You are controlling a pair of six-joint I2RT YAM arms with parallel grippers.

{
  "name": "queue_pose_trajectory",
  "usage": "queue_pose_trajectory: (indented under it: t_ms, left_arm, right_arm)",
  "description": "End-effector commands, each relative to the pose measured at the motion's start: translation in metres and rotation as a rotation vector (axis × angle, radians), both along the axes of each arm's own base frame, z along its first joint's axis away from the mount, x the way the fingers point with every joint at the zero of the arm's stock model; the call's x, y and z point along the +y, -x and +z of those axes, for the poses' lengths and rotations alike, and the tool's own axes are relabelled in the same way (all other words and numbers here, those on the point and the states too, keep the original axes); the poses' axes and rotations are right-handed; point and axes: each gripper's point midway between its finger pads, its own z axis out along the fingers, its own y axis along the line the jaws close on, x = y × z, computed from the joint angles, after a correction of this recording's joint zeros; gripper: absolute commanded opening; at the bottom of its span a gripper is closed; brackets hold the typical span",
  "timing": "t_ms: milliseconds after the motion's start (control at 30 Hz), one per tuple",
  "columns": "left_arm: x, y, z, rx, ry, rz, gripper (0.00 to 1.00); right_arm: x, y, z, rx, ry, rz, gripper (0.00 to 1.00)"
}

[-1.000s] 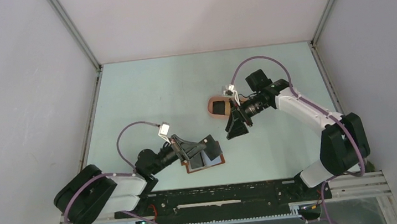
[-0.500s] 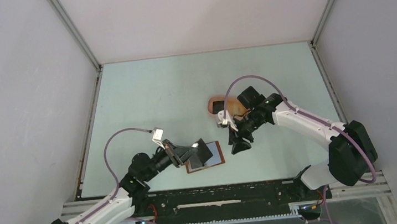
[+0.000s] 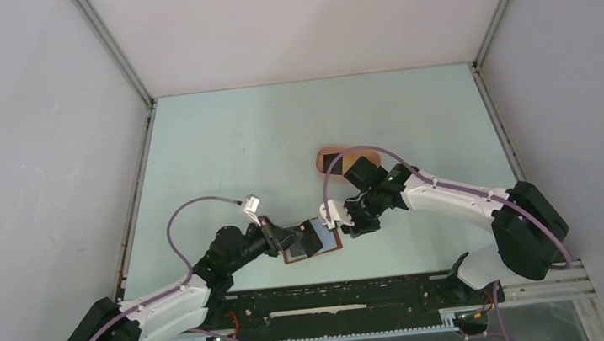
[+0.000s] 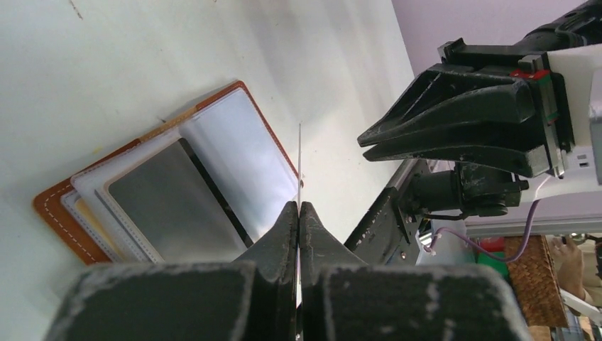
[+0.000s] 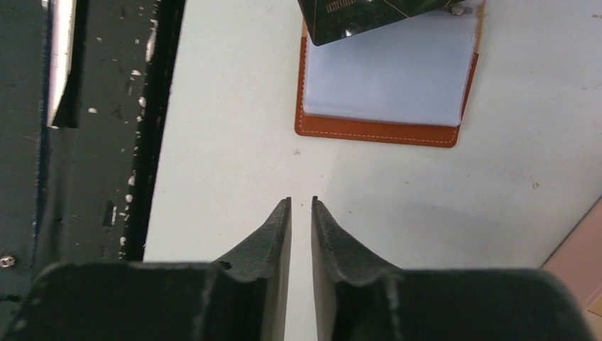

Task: Put the credit cards into the card holder
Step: Insert the credit card into the card holder.

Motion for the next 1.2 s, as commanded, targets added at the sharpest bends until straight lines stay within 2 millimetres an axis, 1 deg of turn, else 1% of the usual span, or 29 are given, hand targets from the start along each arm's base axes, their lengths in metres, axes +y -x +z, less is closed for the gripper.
queue_pose_trajectory:
  t_ms: [0, 67, 267, 367, 767, 1167]
  left_arm:
    - [0.006, -0.005, -0.004, -0.008, 0.021, 0.047, 0.0]
    - [0.01, -0.008, -0.005, -0.001, 0.018, 0.07, 0.0]
    - [0.025, -0.011, -0.023, 0.058, -0.037, 0.132, 0.0]
    - [0.029, -0.012, -0.026, 0.069, -0.046, 0.15, 0.0]
    - [0.027, -0.01, -0.033, 0.108, -0.054, 0.133, 0.0]
    - [0.031, -0.011, -0.039, 0.128, -0.087, 0.149, 0.0]
  right_arm:
    - [0.01, -0.016, -0.008, -0.095, 0.029, -0.002, 0.22]
    - [0.013, -0.015, -0.01, -0.096, 0.034, -0.004, 0.2]
    - [0.017, -0.016, -0.013, -0.105, 0.041, -0.014, 0.17]
    - [0.018, -0.017, -0.015, -0.103, 0.049, -0.021, 0.16]
    - [0.02, -0.017, -0.017, -0.096, 0.063, -0.028, 0.14]
    - [0.022, -0.016, -0.017, -0.093, 0.064, -0.031, 0.13]
